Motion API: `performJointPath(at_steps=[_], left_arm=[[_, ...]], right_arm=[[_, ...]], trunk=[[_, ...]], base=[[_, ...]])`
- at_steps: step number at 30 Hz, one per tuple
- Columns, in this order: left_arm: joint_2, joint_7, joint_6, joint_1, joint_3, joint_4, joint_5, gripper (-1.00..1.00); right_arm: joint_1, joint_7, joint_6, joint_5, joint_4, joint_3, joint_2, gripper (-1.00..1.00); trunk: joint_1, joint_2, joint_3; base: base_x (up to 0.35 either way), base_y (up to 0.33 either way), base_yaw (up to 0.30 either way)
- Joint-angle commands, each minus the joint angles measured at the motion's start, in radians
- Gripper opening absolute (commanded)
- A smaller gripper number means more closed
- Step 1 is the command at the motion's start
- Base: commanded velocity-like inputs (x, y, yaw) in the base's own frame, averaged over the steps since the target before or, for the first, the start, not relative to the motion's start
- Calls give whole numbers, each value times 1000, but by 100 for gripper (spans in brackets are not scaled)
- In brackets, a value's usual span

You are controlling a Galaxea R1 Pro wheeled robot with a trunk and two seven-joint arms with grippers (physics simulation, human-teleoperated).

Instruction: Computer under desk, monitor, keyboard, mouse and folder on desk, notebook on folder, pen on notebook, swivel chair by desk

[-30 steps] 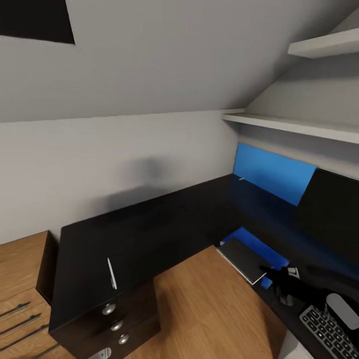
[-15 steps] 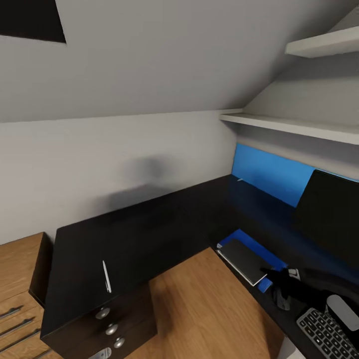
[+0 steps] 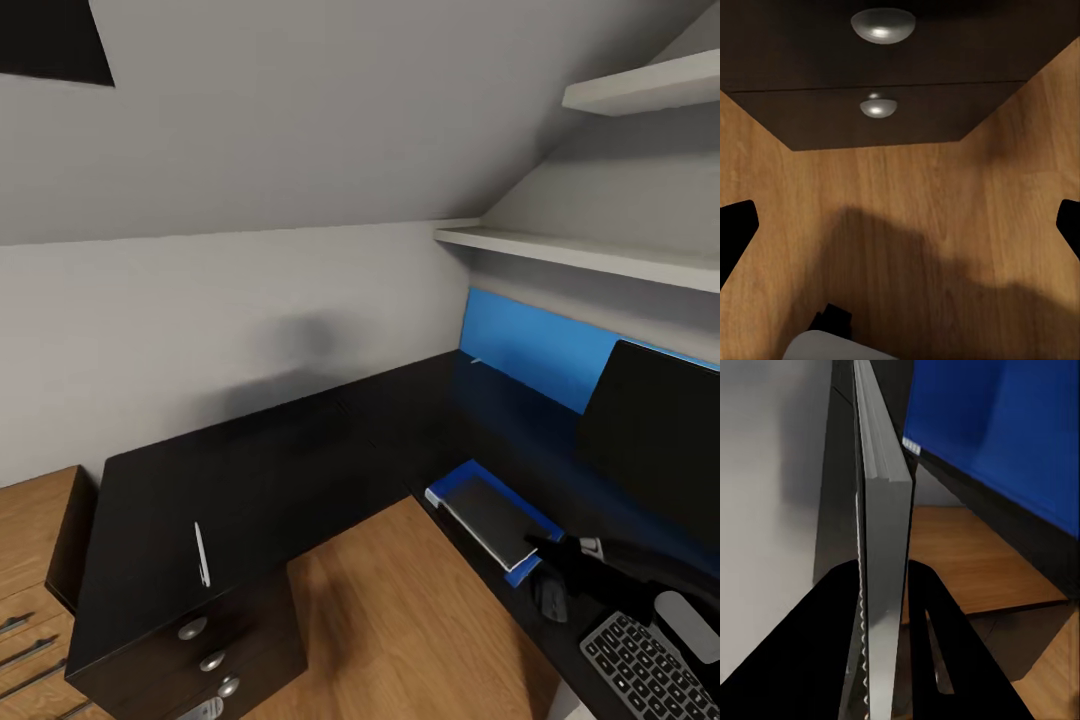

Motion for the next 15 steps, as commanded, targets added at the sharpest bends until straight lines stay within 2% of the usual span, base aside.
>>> performJointPath(at_steps=[1,4,15], left_arm=[[0,1,-1,0,1,-1,10,100],[0,1,-1,-1,1,-1,10,100],[-2,0,-1,0,-1,-1,9,100]], right_arm=[[-1,-17,0,-10,0,5,-1,-100],[-1,-60,-4,-11,-1,4,-1,-100],[-1,-119,-17,-11,-2,2,0,-100]], trunk=[[0,-1,-1],[0,-1,-1],[0,-1,-1]], base=[[0,-3,0],[0,-1,0],[0,0,0]])
